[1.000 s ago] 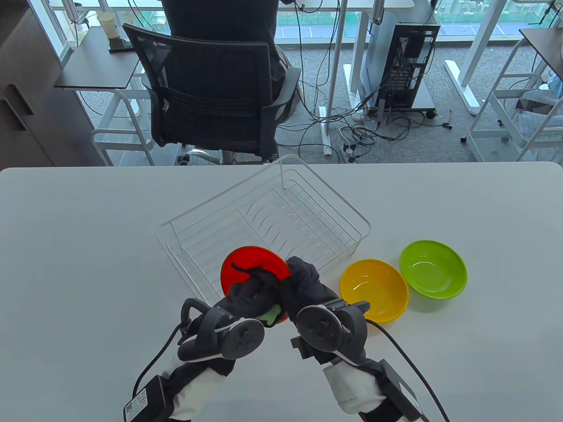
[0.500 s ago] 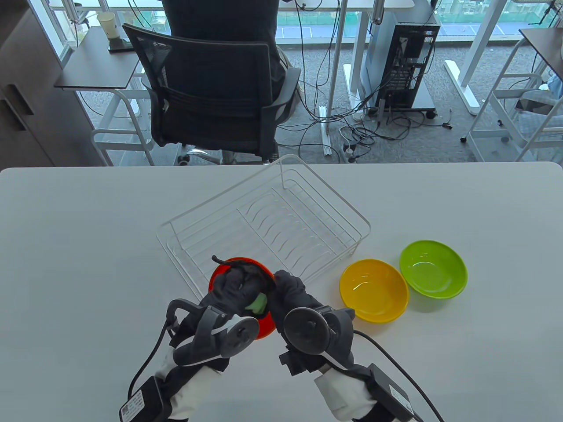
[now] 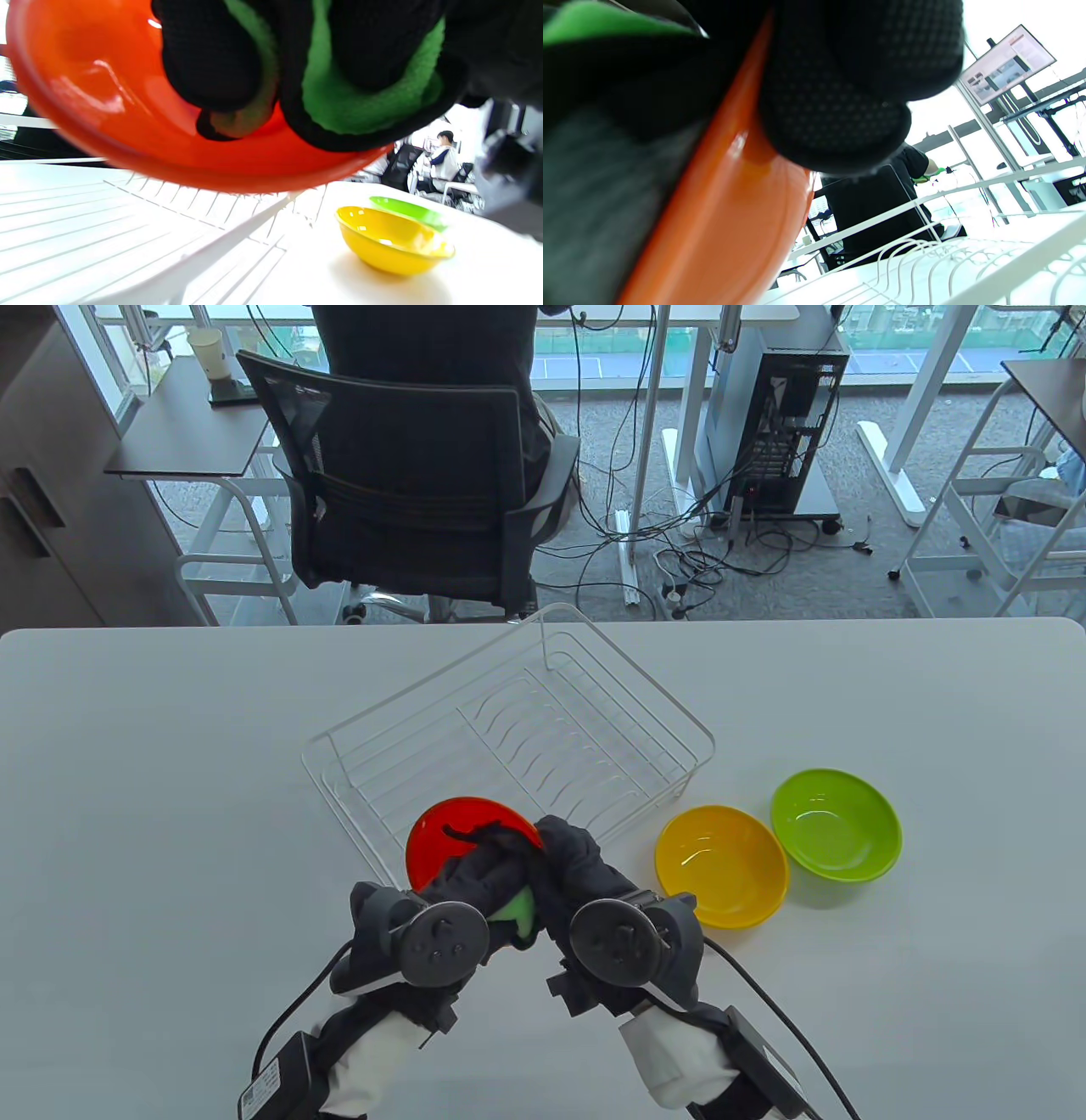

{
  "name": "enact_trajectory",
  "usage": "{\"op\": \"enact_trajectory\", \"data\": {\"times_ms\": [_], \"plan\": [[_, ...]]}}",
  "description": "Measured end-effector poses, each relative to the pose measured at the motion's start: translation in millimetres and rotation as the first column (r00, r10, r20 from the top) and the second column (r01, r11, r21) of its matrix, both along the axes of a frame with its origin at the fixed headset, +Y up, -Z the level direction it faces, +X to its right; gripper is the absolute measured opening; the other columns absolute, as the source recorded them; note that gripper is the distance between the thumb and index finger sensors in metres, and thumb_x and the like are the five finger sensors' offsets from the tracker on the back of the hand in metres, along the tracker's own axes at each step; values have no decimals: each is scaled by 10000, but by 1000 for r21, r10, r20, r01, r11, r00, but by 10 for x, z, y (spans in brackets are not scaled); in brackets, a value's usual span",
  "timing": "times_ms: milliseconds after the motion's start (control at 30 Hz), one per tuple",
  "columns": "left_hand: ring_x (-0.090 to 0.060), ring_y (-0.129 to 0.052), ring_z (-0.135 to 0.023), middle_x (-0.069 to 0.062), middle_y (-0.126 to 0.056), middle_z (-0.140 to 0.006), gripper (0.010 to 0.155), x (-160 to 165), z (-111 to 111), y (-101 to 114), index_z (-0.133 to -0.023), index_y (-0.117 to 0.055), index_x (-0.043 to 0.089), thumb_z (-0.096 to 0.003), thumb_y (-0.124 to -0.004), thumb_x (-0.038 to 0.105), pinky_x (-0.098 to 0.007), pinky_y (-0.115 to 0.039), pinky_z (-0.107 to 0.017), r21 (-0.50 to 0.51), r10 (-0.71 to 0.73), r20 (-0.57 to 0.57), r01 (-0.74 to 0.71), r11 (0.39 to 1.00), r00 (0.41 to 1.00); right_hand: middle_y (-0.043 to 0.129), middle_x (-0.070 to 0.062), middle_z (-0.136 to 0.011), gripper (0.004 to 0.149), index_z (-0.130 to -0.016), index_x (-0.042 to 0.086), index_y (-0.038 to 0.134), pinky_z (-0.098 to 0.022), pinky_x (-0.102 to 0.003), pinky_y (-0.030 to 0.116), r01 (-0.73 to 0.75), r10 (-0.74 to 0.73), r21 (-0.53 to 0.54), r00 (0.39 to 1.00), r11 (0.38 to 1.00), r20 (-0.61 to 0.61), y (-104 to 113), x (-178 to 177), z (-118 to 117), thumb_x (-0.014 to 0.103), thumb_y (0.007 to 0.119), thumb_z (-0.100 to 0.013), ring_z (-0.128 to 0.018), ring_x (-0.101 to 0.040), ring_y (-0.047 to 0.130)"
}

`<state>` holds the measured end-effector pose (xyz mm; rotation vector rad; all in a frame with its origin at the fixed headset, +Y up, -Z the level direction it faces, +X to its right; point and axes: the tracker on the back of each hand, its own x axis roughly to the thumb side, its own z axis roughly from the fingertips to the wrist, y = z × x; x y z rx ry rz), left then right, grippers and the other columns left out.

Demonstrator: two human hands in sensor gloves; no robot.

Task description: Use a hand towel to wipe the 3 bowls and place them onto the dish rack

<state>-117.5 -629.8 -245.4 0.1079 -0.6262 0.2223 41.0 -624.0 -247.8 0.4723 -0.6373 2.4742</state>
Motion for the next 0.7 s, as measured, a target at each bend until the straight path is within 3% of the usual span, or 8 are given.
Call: {"op": "enact_trajectory", "data": {"times_ms": [200,467,700], "plan": [[-431,-948,-778,-250,-795,-997,537,79,34,-51,-1000,-740,214,-487,-864,313,-369,-915,-462,42,-202,-35,204,978,979,846,-231,-740,489,-868,31,750,-207,-297,940,-44,44,30,999,999,8,7,-7,16,281,824,-454,-230,-155,1084],[-437,-923,-802,-240,-779,-1017,529,16,18,-71,-994,-744,231,-485,-866,307,-364,-909,-483,154,-315,-149,337,929,937,847,-245,-728,501,-863,18,758,-197,-281,945,-40,40,20,999,999,-8,1,-17,29,288,833,-447,-221,-138,1086],[-429,-910,-802,-227,-767,-1026,532,-85,38,-10,-999,-733,251,-486,-859,313,-359,-900,-495,306,-249,-224,311,900,942,848,-249,-722,516,-865,7,753,-200,-260,951,-11,11,5,1000,1000,-14,9,-41,49,297,833,-446,-230,-110,1088]]}}
